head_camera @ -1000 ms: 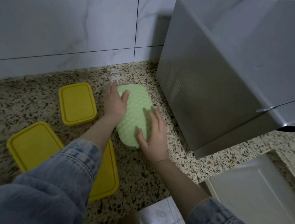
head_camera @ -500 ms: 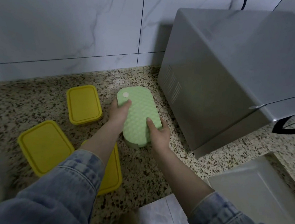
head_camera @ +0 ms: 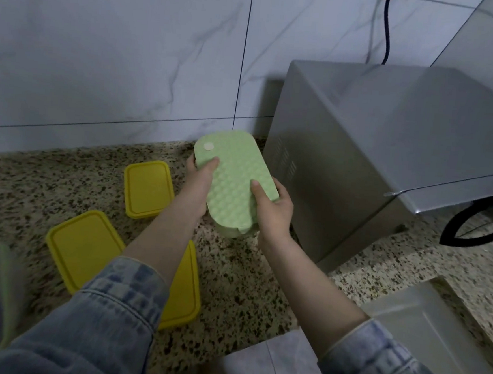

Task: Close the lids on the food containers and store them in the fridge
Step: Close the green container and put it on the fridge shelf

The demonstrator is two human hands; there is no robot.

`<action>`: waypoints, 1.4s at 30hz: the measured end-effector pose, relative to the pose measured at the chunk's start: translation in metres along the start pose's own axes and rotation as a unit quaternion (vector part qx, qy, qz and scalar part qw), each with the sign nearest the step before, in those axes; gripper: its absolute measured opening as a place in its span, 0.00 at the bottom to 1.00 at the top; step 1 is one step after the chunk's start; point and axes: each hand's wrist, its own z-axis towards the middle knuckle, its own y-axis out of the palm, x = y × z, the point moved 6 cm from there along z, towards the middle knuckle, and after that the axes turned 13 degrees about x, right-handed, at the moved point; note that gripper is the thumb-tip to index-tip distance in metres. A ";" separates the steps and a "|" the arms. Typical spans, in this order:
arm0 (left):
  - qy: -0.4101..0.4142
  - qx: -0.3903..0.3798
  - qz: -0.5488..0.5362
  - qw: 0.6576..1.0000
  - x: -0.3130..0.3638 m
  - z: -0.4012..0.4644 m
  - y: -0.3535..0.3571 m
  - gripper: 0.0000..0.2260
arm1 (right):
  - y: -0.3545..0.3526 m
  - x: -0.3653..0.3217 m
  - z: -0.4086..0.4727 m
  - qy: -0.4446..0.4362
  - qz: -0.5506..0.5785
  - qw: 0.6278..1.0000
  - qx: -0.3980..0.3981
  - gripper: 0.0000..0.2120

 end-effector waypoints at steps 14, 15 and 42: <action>0.042 -0.052 -0.073 0.995 0.111 -0.088 -0.002 0.18 | 0.011 -0.119 -0.040 -0.035 0.084 0.993 -0.079 0.11; 0.043 -0.053 -0.078 0.995 0.118 -0.094 -0.002 0.20 | 0.011 -0.126 -0.043 -0.038 0.085 0.992 -0.081 0.09; -0.078 -0.223 -0.110 0.965 0.142 -0.239 0.085 0.21 | -0.151 -0.243 -0.116 -0.278 0.026 0.950 0.143 0.25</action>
